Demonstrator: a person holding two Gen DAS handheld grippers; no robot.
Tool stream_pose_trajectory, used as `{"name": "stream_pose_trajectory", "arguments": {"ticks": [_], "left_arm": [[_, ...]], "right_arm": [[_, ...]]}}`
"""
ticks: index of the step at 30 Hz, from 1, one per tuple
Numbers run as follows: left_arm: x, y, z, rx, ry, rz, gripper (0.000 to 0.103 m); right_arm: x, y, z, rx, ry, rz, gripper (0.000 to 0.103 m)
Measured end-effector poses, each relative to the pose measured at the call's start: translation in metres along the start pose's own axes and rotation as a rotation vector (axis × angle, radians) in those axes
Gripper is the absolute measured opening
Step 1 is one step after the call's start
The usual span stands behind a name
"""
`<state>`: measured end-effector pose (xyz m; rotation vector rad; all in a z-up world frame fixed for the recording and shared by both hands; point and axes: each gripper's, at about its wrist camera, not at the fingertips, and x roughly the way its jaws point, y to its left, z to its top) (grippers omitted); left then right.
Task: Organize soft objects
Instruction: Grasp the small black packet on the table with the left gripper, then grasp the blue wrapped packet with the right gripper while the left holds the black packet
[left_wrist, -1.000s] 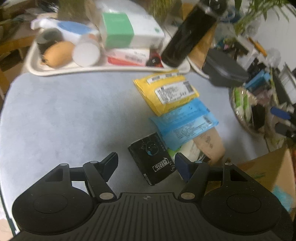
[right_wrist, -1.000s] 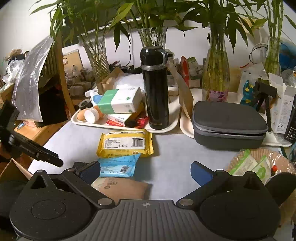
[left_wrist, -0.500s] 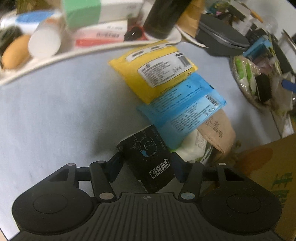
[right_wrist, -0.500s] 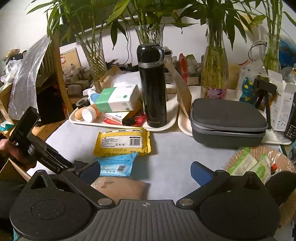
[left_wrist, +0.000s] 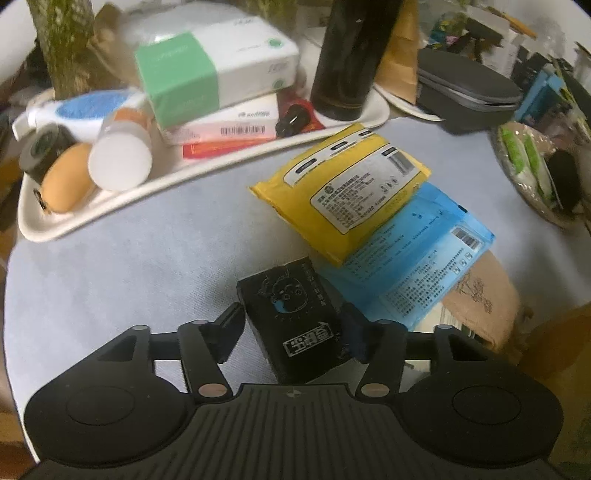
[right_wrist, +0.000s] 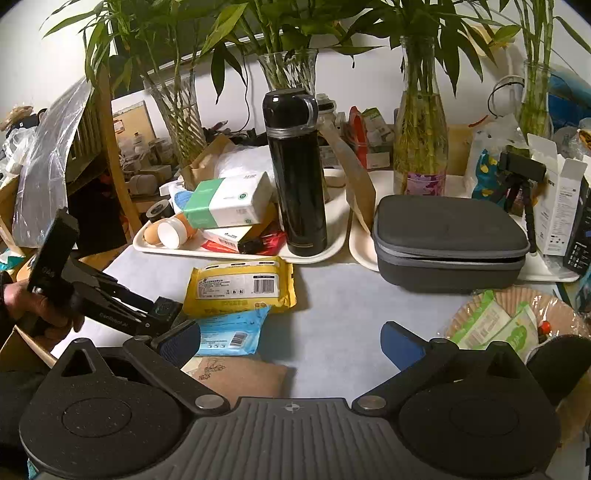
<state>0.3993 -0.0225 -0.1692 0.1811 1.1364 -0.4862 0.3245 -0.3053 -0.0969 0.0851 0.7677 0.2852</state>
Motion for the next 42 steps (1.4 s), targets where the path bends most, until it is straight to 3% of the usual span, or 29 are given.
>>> {"name": "stream_pose_trajectory", "arguments": {"ticks": [4,11,15,19,24,26,33,42], "left_arm": [[0.007,-0.004,0.0,-0.011,0.0,-0.013,0.061],[0.01,-0.021,-0.003,0.065,-0.019,0.056,0.061],[0.004,-0.013,-0.006,0.03,-0.016,0.042,0.04],[-0.003,-0.006,-0.014,-0.004,-0.035,0.045,0.033],[-0.018,-0.004,-0.027,0.002,-0.095,0.05,0.03],[-0.024,-0.006,-0.032,0.034,-0.111,0.075,0.03],[-0.021,-0.008,-0.043,0.069,-0.095,0.121,0.03],[-0.017,0.001,-0.048,-0.009,-0.114,0.082,0.027]], "right_arm": [[0.002,0.0,0.0,-0.008,0.005,-0.008,0.103],[0.01,-0.006,0.0,0.001,0.023,-0.02,0.103],[0.016,-0.01,0.0,0.01,0.035,-0.018,0.103],[0.024,-0.015,0.0,0.022,0.05,-0.005,0.103],[0.037,-0.022,0.0,0.038,0.073,0.056,0.101],[0.045,-0.023,0.001,0.042,0.086,0.083,0.095],[0.081,-0.03,0.005,0.101,0.141,0.231,0.089],[0.141,-0.043,0.002,0.208,0.278,0.393,0.075]]}}
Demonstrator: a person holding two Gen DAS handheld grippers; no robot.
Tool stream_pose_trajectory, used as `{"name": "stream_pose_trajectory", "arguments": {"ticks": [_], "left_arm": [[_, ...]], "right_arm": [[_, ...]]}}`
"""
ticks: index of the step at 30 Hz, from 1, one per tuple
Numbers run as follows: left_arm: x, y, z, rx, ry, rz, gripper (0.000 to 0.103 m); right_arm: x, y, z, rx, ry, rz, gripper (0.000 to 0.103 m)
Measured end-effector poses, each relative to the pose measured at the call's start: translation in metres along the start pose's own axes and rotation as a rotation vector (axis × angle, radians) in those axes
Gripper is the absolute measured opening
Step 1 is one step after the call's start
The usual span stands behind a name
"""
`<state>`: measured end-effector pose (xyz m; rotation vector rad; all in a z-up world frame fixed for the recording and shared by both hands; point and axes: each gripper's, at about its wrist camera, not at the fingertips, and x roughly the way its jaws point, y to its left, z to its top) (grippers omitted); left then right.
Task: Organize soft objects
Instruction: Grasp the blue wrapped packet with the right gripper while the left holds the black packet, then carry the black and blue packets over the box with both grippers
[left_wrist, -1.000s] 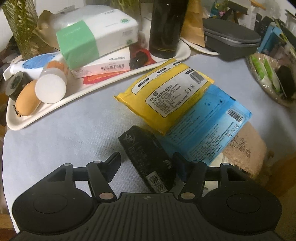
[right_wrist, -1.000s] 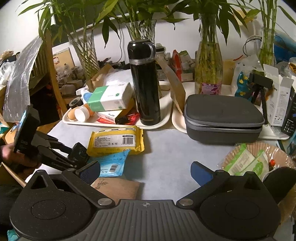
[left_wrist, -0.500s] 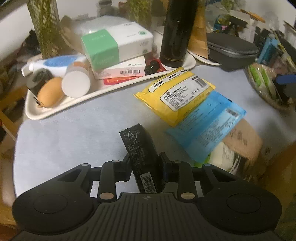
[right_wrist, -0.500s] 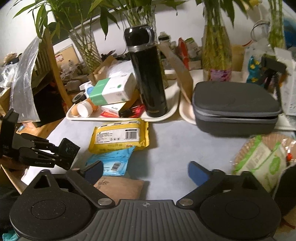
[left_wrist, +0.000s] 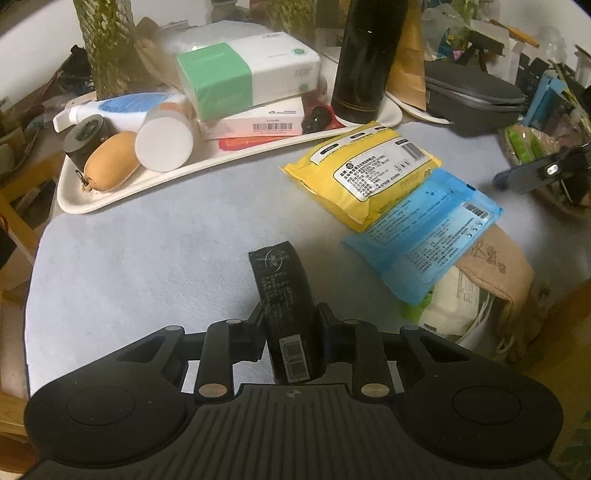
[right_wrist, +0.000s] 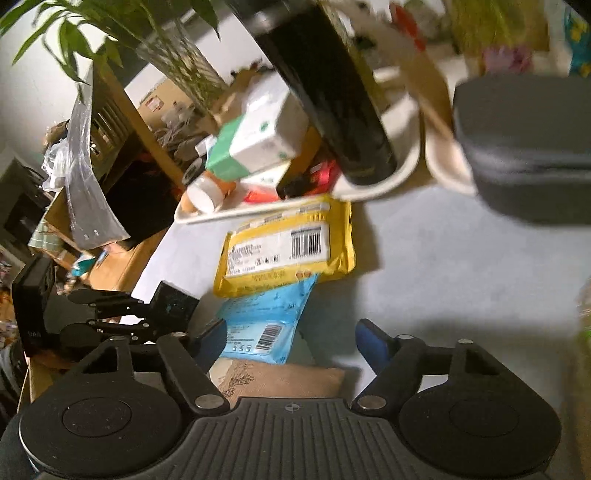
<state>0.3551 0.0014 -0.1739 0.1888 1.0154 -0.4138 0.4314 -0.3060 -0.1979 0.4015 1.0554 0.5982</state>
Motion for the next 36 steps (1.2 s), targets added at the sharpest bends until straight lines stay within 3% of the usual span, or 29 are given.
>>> {"name": "stream_pose_trajectory", "arguments": {"ticks": [6,11,12,14,19,29,36], "left_arm": [[0.001,0.001,-0.003,-0.029,-0.017,-0.013,0.026],[0.0,0.003,-0.004,-0.037,-0.03,-0.02,0.026],[-0.001,0.003,-0.004,-0.039,-0.033,-0.021,0.026],[-0.002,0.004,-0.005,-0.044,-0.041,-0.024,0.026],[-0.01,0.008,-0.006,-0.061,-0.06,-0.013,0.025],[-0.049,0.012,-0.007,-0.095,-0.118,0.0,0.025],[-0.087,0.006,-0.006,-0.097,-0.167,0.014,0.025]], "right_arm": [[0.033,-0.017,0.007,0.093,0.07,0.123,0.06],[0.057,-0.021,0.01,0.133,0.118,0.166,0.043],[0.059,-0.02,0.01,0.137,0.118,0.178,0.041],[0.059,-0.017,0.011,0.135,0.113,0.197,0.028],[0.043,-0.007,0.015,0.103,0.067,0.256,0.015],[-0.02,0.029,0.031,-0.041,-0.06,0.183,0.013],[-0.073,0.067,0.023,-0.109,-0.177,0.024,0.013]]}}
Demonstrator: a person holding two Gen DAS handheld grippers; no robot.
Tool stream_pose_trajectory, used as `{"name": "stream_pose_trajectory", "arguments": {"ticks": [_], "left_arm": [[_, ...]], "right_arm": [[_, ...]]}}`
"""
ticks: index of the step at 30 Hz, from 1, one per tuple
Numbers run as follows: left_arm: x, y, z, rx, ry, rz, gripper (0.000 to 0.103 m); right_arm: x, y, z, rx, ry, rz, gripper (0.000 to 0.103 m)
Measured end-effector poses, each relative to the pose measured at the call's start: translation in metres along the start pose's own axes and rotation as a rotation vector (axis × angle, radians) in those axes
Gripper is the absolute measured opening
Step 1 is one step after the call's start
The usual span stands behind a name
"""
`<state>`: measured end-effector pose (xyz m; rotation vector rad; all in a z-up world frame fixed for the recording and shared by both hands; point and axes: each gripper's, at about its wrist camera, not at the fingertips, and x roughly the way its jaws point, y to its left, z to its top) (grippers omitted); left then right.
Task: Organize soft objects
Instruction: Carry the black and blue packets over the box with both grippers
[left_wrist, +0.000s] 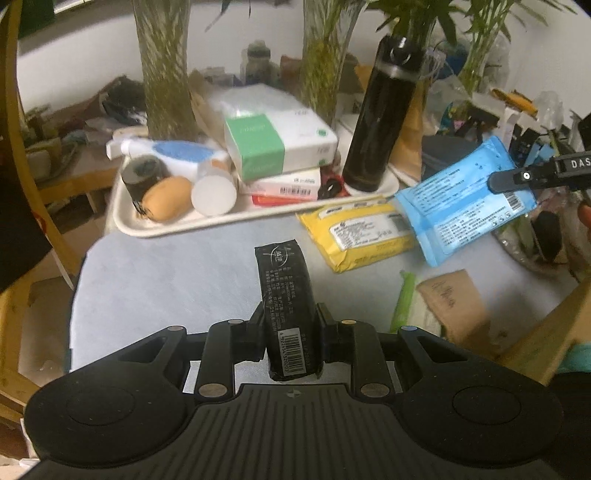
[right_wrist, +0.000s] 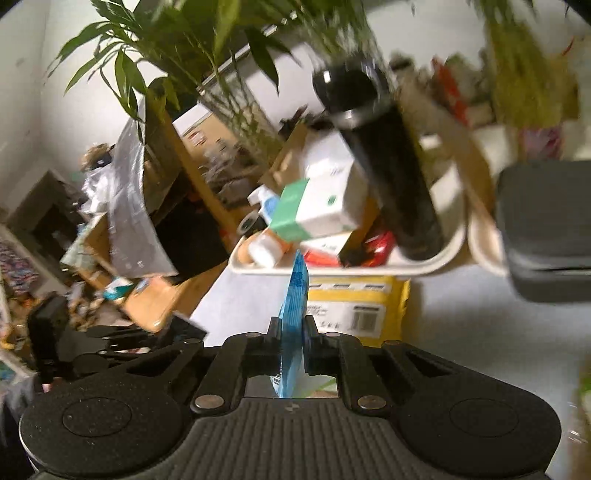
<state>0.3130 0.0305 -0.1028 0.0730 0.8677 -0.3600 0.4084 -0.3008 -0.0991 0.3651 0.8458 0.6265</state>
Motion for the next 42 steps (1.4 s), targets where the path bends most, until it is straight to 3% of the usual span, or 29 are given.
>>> {"name": "stream_pose_trajectory", "arguments": {"ticks": [13,23,28,38,42], "left_arm": [[-0.077,-0.03,0.013,0.024,-0.092,0.023,0.025],[-0.14,-0.064,0.013,0.058,-0.156,-0.005,0.025],[-0.157,-0.076,0.008,0.06,-0.163,-0.04,0.025],[-0.178,-0.104,-0.007,0.113,-0.147,-0.077,0.025],[-0.18,-0.119,-0.013,0.137,-0.133,-0.098,0.025]], "right_arm": [[-0.078,0.103,-0.032,-0.232,-0.148,-0.273,0.013],[-0.12,0.144,-0.074,-0.31,-0.225,-0.347,0.013],[-0.122,0.153,-0.104,-0.34,-0.207,-0.419,0.013],[-0.111,0.149,-0.146,-0.243,-0.112,-0.453,0.013],[-0.125,0.155,-0.15,-0.214,-0.175,-0.439,0.012]]}}
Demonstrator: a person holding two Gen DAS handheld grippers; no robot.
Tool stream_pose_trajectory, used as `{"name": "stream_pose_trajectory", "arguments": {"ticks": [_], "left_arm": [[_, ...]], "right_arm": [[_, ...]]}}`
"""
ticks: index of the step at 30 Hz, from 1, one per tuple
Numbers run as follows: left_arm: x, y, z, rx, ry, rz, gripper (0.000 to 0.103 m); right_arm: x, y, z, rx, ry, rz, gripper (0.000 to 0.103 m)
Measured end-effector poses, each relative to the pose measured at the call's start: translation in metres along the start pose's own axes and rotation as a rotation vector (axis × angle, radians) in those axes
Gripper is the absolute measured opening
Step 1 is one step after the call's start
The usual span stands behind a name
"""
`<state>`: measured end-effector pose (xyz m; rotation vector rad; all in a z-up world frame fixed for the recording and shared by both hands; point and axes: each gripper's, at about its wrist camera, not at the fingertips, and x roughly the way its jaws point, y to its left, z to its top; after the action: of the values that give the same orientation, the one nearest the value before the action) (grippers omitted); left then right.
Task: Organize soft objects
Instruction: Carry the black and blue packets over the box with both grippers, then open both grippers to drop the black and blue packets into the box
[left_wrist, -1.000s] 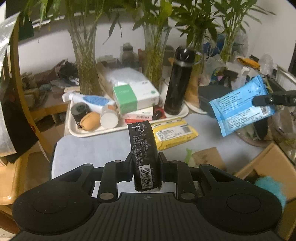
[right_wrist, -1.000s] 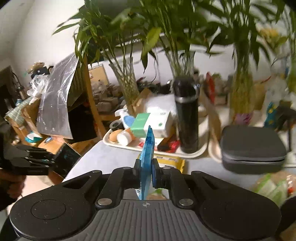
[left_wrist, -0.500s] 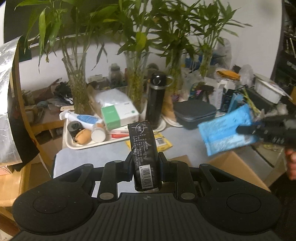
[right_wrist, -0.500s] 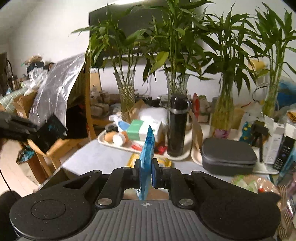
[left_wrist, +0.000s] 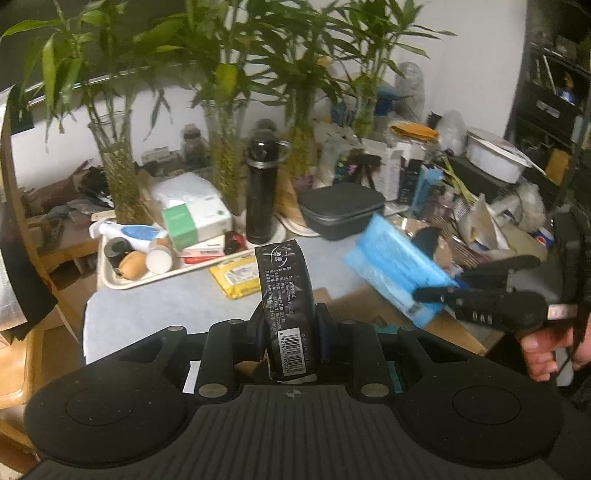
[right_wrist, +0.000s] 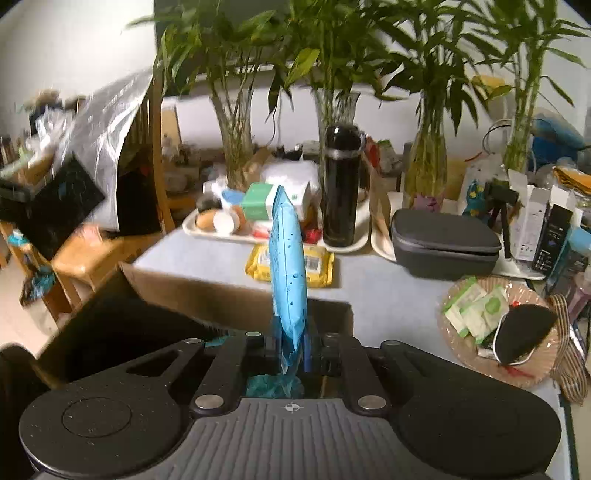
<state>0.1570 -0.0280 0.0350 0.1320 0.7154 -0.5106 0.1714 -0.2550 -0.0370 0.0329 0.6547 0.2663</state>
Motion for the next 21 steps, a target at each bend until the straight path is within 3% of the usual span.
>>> {"name": "stream_pose_trajectory", "arguments": {"ticks": [6,13,16,18,21], "left_arm": [[0.007,-0.024,-0.01,0.066,0.052,-0.062,0.025],[0.034,-0.043,-0.029,0.173,0.184,-0.178,0.028],[0.044,-0.051,-0.039,0.231,0.222,-0.15,0.037],[0.042,-0.053,-0.043,0.243,0.211,-0.148,0.051],[0.035,-0.054,-0.045,0.226,0.186,-0.137,0.061]], "right_arm": [[-0.026,-0.003,-0.002,0.027,-0.031,0.006,0.012],[-0.046,-0.007,-0.011,0.055,-0.03,-0.002,0.012],[-0.051,-0.006,-0.015,0.061,-0.023,-0.013,0.012],[-0.053,-0.006,-0.018,0.068,-0.019,-0.022,0.012],[-0.053,-0.004,-0.022,0.078,-0.009,-0.041,0.012]]}}
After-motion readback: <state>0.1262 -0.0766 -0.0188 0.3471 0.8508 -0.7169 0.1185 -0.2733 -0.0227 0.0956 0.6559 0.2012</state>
